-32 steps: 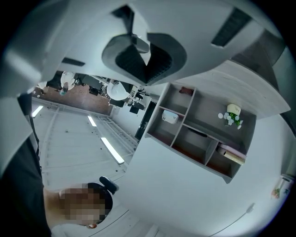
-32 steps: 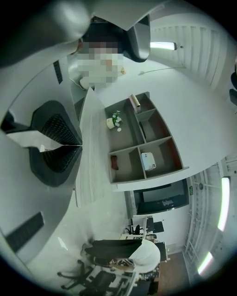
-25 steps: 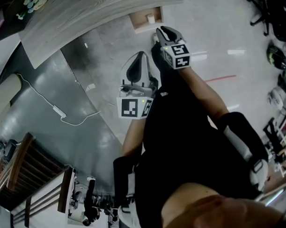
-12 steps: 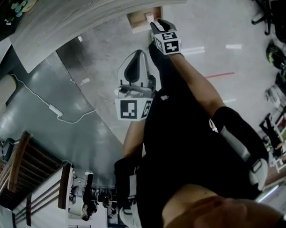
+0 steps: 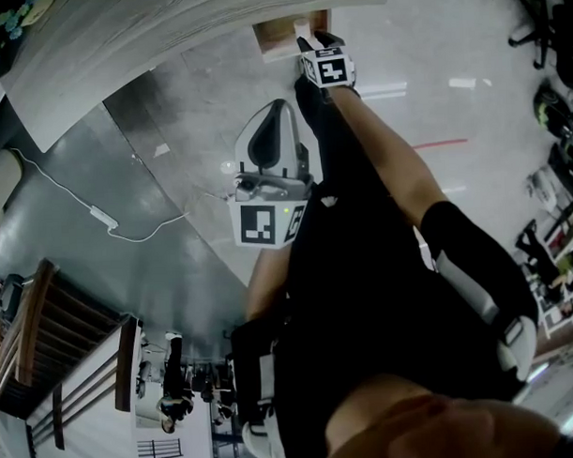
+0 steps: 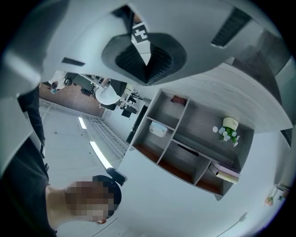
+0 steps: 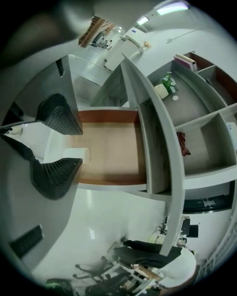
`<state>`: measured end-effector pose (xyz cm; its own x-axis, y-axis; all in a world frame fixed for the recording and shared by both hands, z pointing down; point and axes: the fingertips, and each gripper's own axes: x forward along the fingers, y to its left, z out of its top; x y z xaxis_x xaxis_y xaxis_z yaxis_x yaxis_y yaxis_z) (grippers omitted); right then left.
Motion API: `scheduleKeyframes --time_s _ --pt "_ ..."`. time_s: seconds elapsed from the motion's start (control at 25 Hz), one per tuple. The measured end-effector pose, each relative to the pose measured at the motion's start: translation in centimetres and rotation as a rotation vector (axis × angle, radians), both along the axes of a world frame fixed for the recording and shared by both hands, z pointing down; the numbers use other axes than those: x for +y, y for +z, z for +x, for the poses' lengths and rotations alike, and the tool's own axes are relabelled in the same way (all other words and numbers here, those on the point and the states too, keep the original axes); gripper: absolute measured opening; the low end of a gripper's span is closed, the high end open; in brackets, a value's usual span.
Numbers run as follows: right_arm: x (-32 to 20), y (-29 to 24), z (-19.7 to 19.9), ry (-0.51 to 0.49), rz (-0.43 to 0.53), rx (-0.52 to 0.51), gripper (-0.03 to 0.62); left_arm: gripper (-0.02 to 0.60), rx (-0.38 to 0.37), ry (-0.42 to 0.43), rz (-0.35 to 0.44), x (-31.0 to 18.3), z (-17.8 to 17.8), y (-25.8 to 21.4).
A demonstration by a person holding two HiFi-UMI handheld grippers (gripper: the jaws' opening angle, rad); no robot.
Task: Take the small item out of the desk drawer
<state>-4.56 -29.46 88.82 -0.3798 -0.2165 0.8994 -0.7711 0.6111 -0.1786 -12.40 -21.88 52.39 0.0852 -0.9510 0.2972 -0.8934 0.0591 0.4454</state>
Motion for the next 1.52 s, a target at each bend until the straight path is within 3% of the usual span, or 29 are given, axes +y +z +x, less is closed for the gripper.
scheduleKeyframes --time_s 0.16,0.64,1.36,1.52 --pt "-0.3 2.1 0.2 -0.014 -0.015 0.074 0.143 -0.005 0.003 -0.003 -0.011 -0.4 -0.6 0.8" --pt "0.1 5.6 -1.6 0.004 -0.162 0.087 0.17 -0.005 0.038 -0.046 -0.025 -2.8 -2.3 2.5" --pt "1.1 8.0 -1.1 0.027 -0.267 0.151 0.163 -0.005 0.037 -0.064 -0.025 -2.9 -2.5 2.7" --pt "0.8 7.2 -1.3 0.026 -0.243 0.133 0.161 -0.005 0.042 -0.081 -0.019 -2.4 -2.4 1.9"
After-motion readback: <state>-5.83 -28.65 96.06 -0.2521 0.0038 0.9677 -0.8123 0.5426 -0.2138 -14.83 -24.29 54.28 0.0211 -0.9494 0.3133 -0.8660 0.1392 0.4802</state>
